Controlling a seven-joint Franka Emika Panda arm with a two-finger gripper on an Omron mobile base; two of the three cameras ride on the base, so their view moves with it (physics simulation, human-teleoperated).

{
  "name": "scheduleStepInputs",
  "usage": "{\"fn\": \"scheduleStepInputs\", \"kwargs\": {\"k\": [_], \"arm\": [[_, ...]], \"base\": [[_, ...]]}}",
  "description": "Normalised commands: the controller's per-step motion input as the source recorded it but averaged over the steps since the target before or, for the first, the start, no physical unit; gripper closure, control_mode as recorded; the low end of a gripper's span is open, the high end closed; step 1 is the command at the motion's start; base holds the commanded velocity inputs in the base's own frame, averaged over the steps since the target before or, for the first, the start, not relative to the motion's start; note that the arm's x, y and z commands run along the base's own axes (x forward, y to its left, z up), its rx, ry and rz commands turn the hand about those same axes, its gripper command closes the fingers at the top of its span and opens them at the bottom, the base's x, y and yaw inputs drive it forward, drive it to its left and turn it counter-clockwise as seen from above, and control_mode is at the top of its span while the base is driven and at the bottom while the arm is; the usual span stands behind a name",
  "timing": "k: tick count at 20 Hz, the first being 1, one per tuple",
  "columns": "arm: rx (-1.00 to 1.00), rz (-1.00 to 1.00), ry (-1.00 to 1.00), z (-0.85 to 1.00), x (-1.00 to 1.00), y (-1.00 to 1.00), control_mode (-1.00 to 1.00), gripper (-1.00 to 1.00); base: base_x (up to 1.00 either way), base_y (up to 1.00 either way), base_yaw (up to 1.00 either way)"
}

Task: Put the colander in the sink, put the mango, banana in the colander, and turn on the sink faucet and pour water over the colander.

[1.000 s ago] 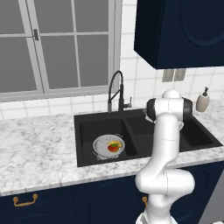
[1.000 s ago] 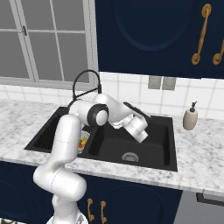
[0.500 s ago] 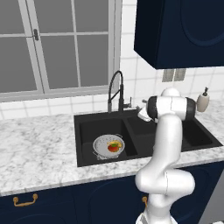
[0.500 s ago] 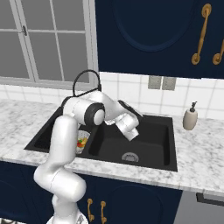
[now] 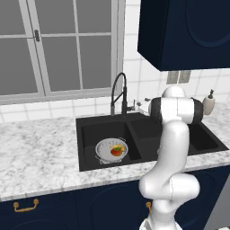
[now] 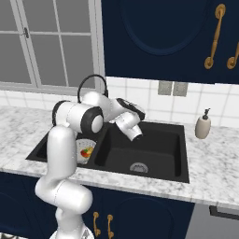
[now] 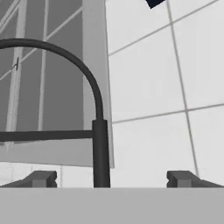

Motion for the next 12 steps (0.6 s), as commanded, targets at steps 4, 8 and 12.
{"fn": "scheduleStepInputs", "kwargs": {"k": [4, 8, 12], "arm": [[0.0, 0.0, 0.15, -0.11, 0.22, 0.05, -1.0, -1.0], [0.0, 0.0, 0.03, -0.35, 0.4, 0.01, -1.0, -1.0], [-0.04, 0.0, 0.0, -0.52, 0.4, 0.0, -1.0, -1.0]], "base": [[0.0, 0.0, 0.0], [0.0, 0.0, 0.0], [0.0, 0.0, 0.0]]}}
